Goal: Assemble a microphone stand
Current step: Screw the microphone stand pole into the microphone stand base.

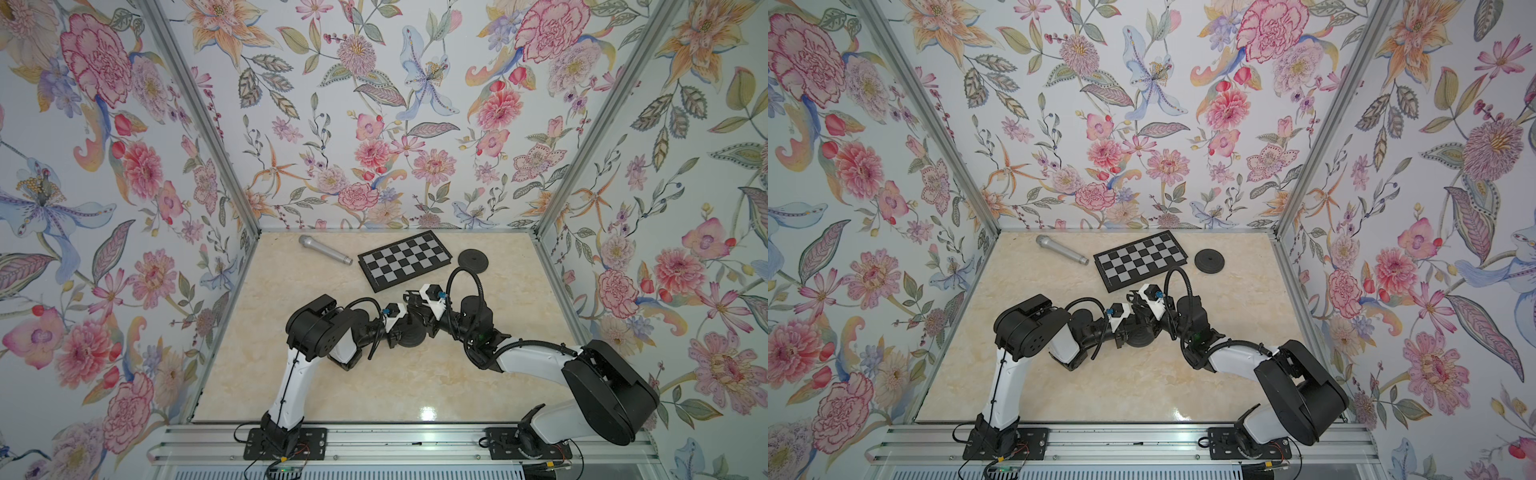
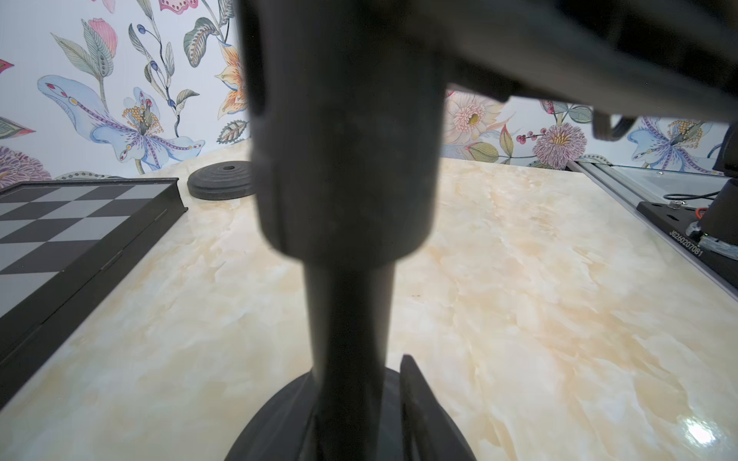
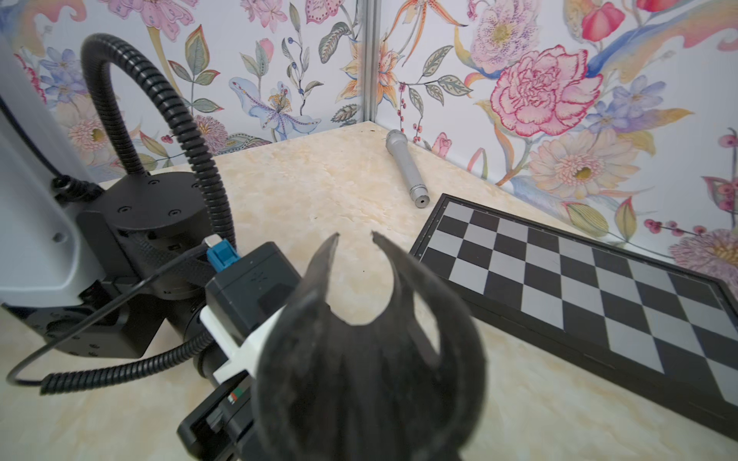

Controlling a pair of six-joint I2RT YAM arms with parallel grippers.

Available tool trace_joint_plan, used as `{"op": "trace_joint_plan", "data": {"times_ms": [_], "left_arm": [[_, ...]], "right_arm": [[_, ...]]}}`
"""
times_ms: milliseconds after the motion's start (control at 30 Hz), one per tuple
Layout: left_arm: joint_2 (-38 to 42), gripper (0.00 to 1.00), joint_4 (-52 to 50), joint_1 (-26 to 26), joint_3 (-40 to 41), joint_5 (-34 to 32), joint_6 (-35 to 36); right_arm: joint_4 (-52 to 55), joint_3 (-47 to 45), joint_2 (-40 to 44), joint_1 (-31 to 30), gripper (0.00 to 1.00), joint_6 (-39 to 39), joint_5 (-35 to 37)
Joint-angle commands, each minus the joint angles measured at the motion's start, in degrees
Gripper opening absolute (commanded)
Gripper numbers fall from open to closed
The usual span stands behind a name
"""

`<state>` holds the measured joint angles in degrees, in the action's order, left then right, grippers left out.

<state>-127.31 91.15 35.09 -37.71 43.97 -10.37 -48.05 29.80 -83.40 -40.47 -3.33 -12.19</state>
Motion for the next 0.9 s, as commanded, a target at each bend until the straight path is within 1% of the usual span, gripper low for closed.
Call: {"op": "trace_joint_plan", "data": {"times_ms": [0, 67, 100, 133, 167, 200, 233, 267, 300, 367, 400, 433, 533, 667, 800, 867], "left_arm": [[-0.9, 0.3, 14.4, -0.3, 1.2, -2.7, -1.0], [-1.0, 0.3, 14.4, -0.4, 1.5, -2.8, -0.9], [-1.3, 0.29, 14.4, -0.4, 1.5, -2.8, -1.0], [-1.7, 0.28, 14.3, -0.5, 1.5, -2.7, -1.1], [-1.9, 0.27, 14.4, -0.5, 1.4, -2.7, -1.2], [-2.0, 0.25, 14.3, -0.6, 1.5, -2.5, -1.3], [-2.1, 0.24, 14.3, -0.6, 1.5, -2.4, -1.4], [-2.2, 0.23, 14.4, -0.6, 1.6, -2.2, -1.4], [-2.5, 0.22, 14.3, -0.7, 1.3, -1.5, -1.5], [-3.1, 0.21, 14.4, -0.7, 1.1, -0.4, -1.5], [-3.3, 0.21, 14.4, -0.7, 1.0, -0.1, -1.5], [-3.3, 0.21, 14.4, -0.8, 1.1, 0.0, -1.6], [-3.1, 0.21, 14.4, -0.9, 1.1, 1.3, -2.4], [-2.9, 0.22, 14.3, -1.1, 1.3, 2.6, -1.0], [-3.3, 0.23, 14.4, -1.0, 1.5, 2.9, -1.2], [-4.1, 0.23, 14.3, -0.9, 1.2, 3.2, -1.2]], "right_arm": [[1.3, -4.0, -0.8, -4.4, 0.0, 9.3, 18.6], [1.0, -4.1, -1.0, -5.1, 0.0, 9.7, 18.5], [1.0, -3.9, -0.9, -5.1, 0.0, 9.1, 16.6], [0.4, -3.7, -0.7, -4.8, 0.05, 7.0, 13.6], [0.5, -3.4, -0.1, -4.5, 0.12, 3.4, 8.7], [2.1, -2.7, 0.6, -4.4, 0.24, 0.2, 5.4], [3.4, -2.1, 1.1, -3.9, 0.33, -2.2, 2.5], [5.2, -1.5, 1.7, -2.7, 0.38, -5.0, -2.8], [7.1, -0.8, 2.3, -1.2, 0.41, -7.3, -7.6], [9.7, -0.1, 3.3, 2.0, 0.43, -10.8, -16.3], [10.3, 0.1, 3.8, 2.9, 0.44, -11.8, -19.6], [10.9, 0.2, 4.1, 5.9, 0.45, -12.7, -22.6], [13.0, 1.8, 4.1, 9.8, 0.47, -14.4, -29.5], [16.9, 6.2, 1.6, 11.6, 0.5, -19.0, -34.7], [17.2, 11.4, -4.1, 12.3, 0.5, -19.3, -38.3], [16.6, 13.0, -6.4, 12.3, 0.47, -19.0, -39.5]]}}
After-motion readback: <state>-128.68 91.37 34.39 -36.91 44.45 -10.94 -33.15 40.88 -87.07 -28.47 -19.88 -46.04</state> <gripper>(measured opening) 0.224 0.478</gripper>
